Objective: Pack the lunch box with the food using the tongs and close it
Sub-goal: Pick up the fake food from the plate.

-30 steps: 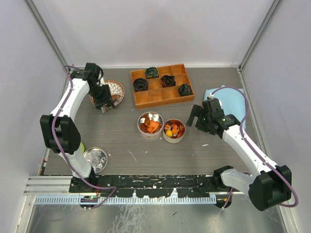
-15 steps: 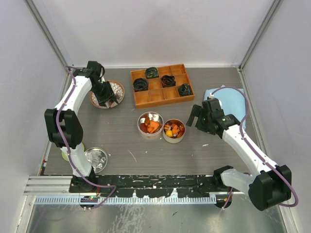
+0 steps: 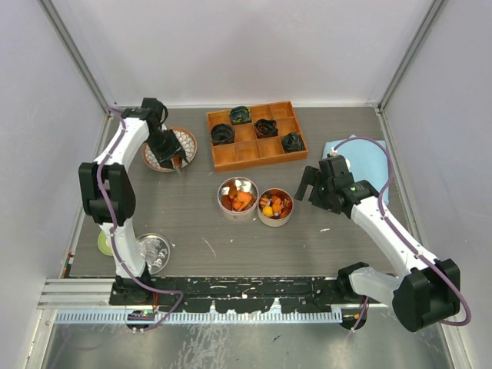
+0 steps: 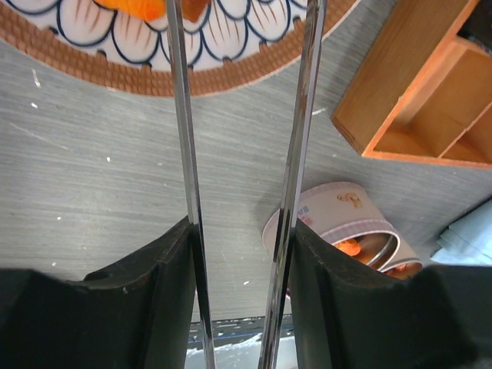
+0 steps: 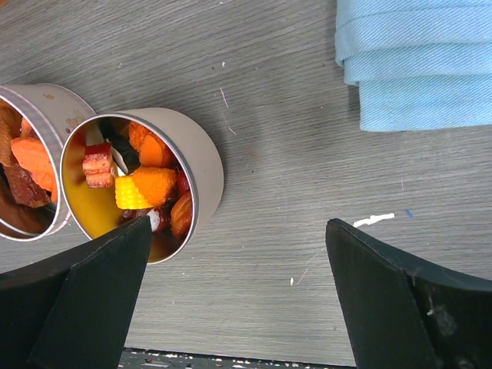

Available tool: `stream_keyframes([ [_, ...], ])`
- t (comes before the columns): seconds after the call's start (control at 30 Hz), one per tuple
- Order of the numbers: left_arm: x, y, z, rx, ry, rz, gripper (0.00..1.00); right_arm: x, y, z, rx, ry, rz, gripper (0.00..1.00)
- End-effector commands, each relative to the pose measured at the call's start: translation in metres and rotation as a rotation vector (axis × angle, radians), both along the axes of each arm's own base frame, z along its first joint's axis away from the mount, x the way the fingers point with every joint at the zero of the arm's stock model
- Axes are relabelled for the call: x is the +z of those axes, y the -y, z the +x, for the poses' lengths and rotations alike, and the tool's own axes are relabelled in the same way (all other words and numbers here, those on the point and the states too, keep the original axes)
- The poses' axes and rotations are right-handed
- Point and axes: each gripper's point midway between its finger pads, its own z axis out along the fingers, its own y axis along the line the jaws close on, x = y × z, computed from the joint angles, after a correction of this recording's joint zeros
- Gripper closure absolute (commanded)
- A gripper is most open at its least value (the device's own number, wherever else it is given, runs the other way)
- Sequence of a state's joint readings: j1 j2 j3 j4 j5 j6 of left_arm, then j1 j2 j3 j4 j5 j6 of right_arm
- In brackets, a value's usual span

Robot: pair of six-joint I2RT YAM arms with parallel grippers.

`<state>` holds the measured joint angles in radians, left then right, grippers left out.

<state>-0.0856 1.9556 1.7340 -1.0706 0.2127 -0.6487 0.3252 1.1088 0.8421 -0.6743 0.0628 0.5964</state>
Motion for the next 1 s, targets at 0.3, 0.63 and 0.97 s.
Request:
stream_keyframes([
  [0.3, 0.017, -0.009, 0.007, -0.082, 0.038, -0.003, 0.55, 0.015, 0.001, 0.014, -0.007, 0.063, -0.005, 0.0],
  [0.63, 0.023, -0.031, -0.03, -0.176, -0.03, 0.115, 0.55, 0.012, -0.002, 0.013, -0.001, 0.055, 0.011, 0.0],
  [0.97, 0.012, -0.018, -0.032, -0.253, -0.071, 0.087, 0.57, 0.012, -0.002, 0.012, -0.003, 0.058, 0.012, 0.0],
])
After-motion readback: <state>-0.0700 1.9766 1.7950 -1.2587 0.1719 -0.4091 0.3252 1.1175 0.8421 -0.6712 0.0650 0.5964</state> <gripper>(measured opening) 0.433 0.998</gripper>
